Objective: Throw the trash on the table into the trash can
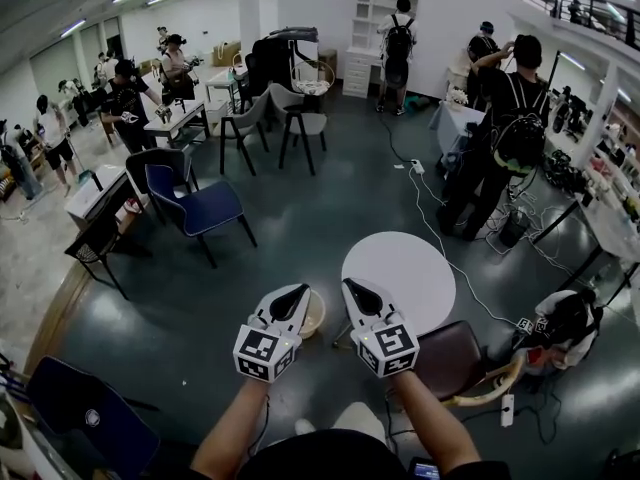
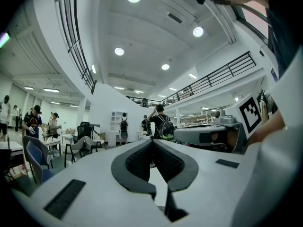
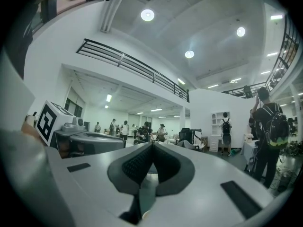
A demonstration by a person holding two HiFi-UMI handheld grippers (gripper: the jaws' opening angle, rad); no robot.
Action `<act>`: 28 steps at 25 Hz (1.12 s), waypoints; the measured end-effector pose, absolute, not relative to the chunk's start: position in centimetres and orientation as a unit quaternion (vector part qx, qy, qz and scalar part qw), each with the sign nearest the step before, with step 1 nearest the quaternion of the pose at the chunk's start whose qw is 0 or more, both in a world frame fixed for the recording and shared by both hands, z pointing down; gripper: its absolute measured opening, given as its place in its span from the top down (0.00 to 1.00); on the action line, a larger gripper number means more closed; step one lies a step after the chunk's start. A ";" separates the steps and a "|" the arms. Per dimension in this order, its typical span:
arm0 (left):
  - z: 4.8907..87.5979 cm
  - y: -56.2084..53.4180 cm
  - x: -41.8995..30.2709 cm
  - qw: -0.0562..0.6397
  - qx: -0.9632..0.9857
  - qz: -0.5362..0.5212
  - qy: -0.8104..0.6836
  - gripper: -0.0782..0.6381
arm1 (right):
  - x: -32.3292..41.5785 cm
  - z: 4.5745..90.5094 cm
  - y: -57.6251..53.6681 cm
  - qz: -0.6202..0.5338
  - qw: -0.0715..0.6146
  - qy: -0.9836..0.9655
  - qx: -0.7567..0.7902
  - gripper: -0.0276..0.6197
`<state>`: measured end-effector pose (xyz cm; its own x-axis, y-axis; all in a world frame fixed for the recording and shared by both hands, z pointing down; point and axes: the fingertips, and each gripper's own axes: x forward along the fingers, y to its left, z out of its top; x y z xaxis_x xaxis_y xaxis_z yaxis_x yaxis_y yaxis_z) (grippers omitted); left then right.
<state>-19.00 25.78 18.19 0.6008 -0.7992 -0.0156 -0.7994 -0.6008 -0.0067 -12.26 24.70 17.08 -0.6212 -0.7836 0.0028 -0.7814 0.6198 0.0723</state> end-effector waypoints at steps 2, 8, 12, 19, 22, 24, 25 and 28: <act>17.8 25.4 -19.1 0.009 -0.893 0.009 0.450 0.87 | -12.4 16.4 24.5 -0.037 0.014 -0.902 0.431 0.93; 16.9 24.7 -19.4 0.017 -0.891 0.015 0.453 0.87 | -12.8 15.1 23.8 -0.040 0.000 -0.903 0.428 0.93; 16.9 24.1 -19.5 0.018 -0.890 0.011 0.456 0.87 | -12.9 15.0 23.9 -0.037 -0.002 -0.905 0.424 0.93; 17.4 23.6 -19.2 0.009 -0.887 0.010 0.461 0.87 | -12.4 14.7 23.5 -0.033 -0.006 -0.907 0.419 0.93; 17.8 23.4 -19.3 0.007 -0.886 0.007 0.464 0.87 | -12.5 14.8 23.2 -0.030 -0.004 -0.908 0.418 0.93; 17.9 23.3 -19.5 0.007 -0.885 0.007 0.465 0.87 | -12.5 14.9 23.0 -0.030 -0.004 -0.908 0.419 0.93; 17.9 23.2 -19.6 0.007 -0.885 0.008 0.466 0.87 | -12.6 15.0 23.0 -0.030 -0.003 -0.907 0.419 0.93; 17.7 23.0 -19.8 0.006 -0.884 0.015 0.468 0.87 | -12.8 15.2 22.9 -0.030 -0.001 -0.908 0.419 0.93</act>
